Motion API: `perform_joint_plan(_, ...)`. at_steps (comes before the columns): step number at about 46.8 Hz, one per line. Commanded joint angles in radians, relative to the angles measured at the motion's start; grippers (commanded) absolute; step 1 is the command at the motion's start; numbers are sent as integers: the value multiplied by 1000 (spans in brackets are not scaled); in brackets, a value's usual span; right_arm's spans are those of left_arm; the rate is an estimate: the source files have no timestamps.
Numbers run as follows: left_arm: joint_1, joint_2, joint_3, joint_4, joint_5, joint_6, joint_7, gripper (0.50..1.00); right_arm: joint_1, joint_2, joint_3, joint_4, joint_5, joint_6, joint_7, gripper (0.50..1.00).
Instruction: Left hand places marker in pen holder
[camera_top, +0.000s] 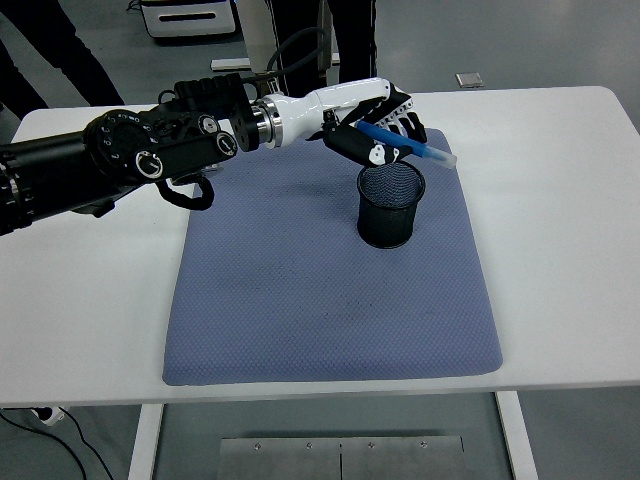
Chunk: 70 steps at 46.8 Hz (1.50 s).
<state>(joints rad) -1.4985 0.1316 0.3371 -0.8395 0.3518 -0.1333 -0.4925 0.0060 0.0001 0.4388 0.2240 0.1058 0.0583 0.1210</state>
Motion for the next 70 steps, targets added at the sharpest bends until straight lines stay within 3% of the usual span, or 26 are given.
perform_joint_plan(1,7,-16,-3,-1,-25,0,0,500,0,0,0,0,0,0,0,1000)
perform_joint_plan(25,116,-72,-52,-1,-177,4,-6,500,0,0,0,0,0,0,0,1000)
perform_joint_plan(50,165,-90,-58,0,-393,8,-49,500,0,0,0,0,0,0,0,1000)
perform_joint_plan(70,193,-116,-73,19,-447,11,-52,517,0,0,0,0,0,0,0,1000)
